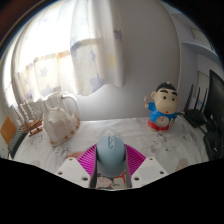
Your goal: Arrange mouse
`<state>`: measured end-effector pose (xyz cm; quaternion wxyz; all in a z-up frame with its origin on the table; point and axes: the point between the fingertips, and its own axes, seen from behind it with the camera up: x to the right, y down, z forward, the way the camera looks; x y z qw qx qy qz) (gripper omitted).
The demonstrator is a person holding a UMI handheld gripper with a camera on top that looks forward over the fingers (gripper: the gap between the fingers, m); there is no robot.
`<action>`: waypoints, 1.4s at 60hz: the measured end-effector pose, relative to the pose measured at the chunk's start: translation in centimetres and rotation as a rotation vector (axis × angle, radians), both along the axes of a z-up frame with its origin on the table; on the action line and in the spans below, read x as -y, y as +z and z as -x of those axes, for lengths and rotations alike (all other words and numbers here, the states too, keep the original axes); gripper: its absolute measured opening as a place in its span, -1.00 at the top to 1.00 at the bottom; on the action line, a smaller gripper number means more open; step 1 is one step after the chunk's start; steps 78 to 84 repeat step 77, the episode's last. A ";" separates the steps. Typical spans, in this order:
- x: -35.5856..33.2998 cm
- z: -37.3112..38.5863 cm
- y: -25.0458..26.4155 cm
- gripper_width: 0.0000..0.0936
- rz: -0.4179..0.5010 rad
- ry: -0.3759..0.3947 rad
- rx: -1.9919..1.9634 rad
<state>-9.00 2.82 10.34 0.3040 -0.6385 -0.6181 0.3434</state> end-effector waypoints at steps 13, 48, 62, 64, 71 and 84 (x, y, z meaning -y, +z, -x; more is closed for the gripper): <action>4.9 -1.7 -11.0 0.08 -0.084 0.035 0.103; 4.3 -19.8 9.6 -0.83 -0.149 -0.096 0.170; 6.0 -28.1 14.1 -0.82 -0.127 -0.152 0.130; 6.3 -28.7 14.3 -0.82 -0.122 -0.151 0.126; 6.2 -29.8 14.7 -0.82 -0.150 -0.163 0.122; 6.8 -30.1 15.3 -0.82 -0.150 -0.167 0.104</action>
